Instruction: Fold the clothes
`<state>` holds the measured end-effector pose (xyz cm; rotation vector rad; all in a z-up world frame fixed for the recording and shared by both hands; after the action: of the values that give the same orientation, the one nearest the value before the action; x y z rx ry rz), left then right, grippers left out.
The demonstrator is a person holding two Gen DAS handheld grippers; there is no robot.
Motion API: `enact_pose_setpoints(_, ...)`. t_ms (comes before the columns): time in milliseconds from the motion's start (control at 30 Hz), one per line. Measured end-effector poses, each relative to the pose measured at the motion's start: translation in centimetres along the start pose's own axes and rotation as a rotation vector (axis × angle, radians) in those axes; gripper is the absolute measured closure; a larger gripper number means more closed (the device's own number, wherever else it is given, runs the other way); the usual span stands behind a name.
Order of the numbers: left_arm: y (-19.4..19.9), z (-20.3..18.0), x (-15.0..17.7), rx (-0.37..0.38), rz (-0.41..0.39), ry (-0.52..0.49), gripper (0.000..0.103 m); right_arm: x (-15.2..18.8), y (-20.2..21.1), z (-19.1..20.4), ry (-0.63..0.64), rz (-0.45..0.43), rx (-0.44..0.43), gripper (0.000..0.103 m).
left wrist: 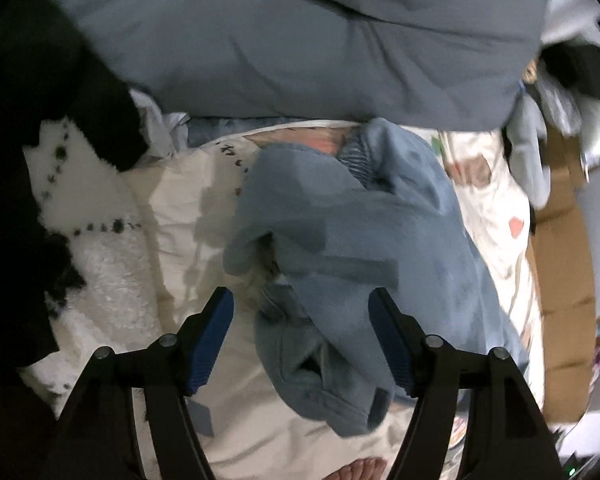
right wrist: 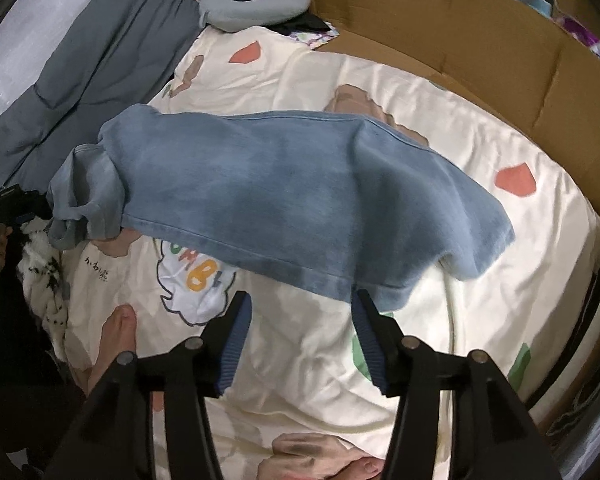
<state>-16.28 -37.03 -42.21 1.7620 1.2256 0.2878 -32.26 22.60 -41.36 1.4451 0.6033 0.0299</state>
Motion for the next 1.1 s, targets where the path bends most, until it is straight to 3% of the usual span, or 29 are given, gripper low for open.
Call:
enact_pose_setpoints(200, -0.5, 2.2, -1.1, 0.036, -0.046, 0.138, 0.032, -0.3, 0.2, 1.2, 0.05, 0.014, 0.022, 0.053)
enact_pose_setpoints(400, -1.1, 1.9, -2.1, 0.126, -0.09, 0.23, 0.032, 0.2, 0.3, 2.5, 0.098, 0.027, 0.026, 0.053)
enact_pose_setpoints(533, -2.3, 1.7, -2.4, 0.173, -0.107, 0.304, 0.032, 0.2, 0.1, 3.1, 0.062, 0.046, -0.014, 0.053)
enact_pose_setpoints(833, -5.3, 3.2, -2.2, 0.268, -0.141, 0.503, 0.033, 0.4, -0.4, 3.2, 0.062, 0.048, -0.006, 0.053)
enact_pose_setpoints(867, -5.3, 3.5, -2.4, 0.261, -0.156, 0.506, 0.04, 0.5, -0.5, 3.1, 0.063, 0.049, -0.006, 0.053)
enact_pose_setpoints(900, -5.3, 3.6, -2.5, 0.256, -0.164, 0.507, 0.061, 0.6, -0.5, 3.1, 0.064, 0.05, -0.005, 0.053)
enact_pose_setpoints(967, -5.4, 3.5, -2.8, 0.255, -0.165, 0.496, 0.081, 0.7, -0.5, 3.1, 0.068, 0.049, -0.003, 0.053)
enact_pose_setpoints(1100, -4.5, 2.4, -3.6, 0.238, -0.179, 0.392, 0.097, 1.0, -0.6, 2.8, 0.051, 0.049, -0.013, 0.053)
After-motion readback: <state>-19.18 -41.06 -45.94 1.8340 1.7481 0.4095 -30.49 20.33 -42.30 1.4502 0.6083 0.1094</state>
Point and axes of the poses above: each gripper's, at about its wrist camera, not at the fingertips, and y roughly against the way its jaws point, z to its left, x to its underside, the point moved 9 cm from there along -y, roughly the way its jaws point, and after that the axes turned 13 degrees about x, right-handed, at the moved point
